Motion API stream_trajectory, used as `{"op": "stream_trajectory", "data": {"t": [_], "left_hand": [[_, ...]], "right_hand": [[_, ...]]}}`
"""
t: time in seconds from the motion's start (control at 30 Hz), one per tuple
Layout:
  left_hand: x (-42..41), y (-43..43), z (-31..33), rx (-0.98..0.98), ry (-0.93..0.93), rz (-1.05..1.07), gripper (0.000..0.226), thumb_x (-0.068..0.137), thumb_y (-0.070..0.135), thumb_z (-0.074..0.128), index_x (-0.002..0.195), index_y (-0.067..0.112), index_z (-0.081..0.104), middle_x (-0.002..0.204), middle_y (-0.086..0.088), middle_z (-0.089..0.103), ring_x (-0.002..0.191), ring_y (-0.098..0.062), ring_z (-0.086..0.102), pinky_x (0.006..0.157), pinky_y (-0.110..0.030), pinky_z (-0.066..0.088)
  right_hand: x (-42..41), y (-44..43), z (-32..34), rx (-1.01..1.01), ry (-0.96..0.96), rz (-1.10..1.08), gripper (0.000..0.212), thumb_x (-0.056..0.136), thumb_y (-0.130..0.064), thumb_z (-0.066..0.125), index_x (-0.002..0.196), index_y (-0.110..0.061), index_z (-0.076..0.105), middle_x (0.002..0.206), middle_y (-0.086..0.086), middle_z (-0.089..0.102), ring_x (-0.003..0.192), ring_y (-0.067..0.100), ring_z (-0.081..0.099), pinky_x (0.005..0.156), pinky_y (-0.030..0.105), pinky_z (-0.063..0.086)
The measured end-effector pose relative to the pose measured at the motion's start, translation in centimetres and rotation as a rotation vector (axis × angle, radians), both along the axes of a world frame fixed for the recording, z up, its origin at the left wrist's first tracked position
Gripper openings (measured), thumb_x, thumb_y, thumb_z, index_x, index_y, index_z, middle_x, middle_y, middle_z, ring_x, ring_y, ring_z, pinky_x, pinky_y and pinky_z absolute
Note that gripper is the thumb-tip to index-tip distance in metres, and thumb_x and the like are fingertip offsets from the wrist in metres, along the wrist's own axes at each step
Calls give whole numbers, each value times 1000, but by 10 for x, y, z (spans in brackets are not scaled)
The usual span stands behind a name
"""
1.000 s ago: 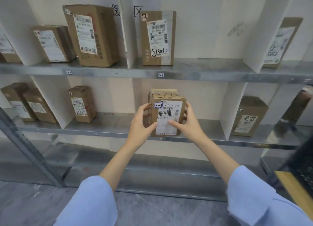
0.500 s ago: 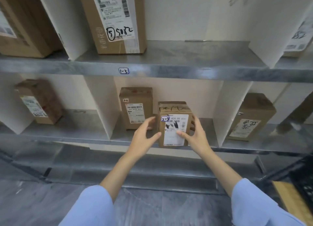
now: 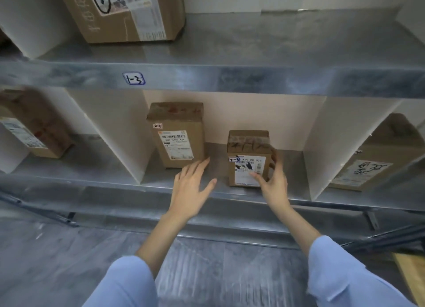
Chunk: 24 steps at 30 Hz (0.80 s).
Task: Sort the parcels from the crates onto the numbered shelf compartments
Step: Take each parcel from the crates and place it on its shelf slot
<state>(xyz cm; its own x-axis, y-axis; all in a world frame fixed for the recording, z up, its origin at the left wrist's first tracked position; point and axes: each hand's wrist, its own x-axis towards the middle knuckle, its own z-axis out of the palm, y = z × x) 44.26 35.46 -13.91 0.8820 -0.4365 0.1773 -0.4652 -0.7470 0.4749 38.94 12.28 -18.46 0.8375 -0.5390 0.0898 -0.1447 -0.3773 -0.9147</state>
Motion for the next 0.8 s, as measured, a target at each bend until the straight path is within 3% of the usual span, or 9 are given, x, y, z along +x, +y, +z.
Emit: {"op": "stream_trajectory", "data": {"t": [0.1,0.23,0.33,0.5,0.8], "left_hand": [[3,-2,-4,2,11,11,55,97,45,52,148,27,40,148,5,45,135,-15,35,102,-33,29],[1,-3,-6,22,18,3,56,97,45,52,148,27,40,148,6,45,135,-15,35,101,-32,28],[-4,-1,-4,18,18,-8,56,97,46,51,148,28,39,149,6,44,136,-15,35,102,-33,28],[-15,3,7,4,6,-50,58,96,47,50,150,30,35,153,7,39,139,-13,30,103,-32,25],[-60,22,44,80,-125,-116,59,97,52,45,152,30,33,155,6,36,140,-18,27,109,-38,22]], "right_hand": [[0,-2,-9,19,7,3,83,82,-16,80,144,-33,27,142,-1,53,122,4,50,100,27,42],[1,-7,-10,17,15,18,85,81,-15,81,141,-39,25,140,-7,51,118,4,53,89,14,45],[-3,-8,-7,2,29,21,84,80,-12,80,142,-32,27,139,-7,50,118,6,53,89,20,49],[-25,-2,7,-67,121,-52,78,82,-21,80,143,-14,32,145,6,47,133,22,46,106,38,40],[-96,26,62,-508,352,-18,69,97,-53,50,156,-30,22,158,2,33,140,27,36,106,46,41]]}}
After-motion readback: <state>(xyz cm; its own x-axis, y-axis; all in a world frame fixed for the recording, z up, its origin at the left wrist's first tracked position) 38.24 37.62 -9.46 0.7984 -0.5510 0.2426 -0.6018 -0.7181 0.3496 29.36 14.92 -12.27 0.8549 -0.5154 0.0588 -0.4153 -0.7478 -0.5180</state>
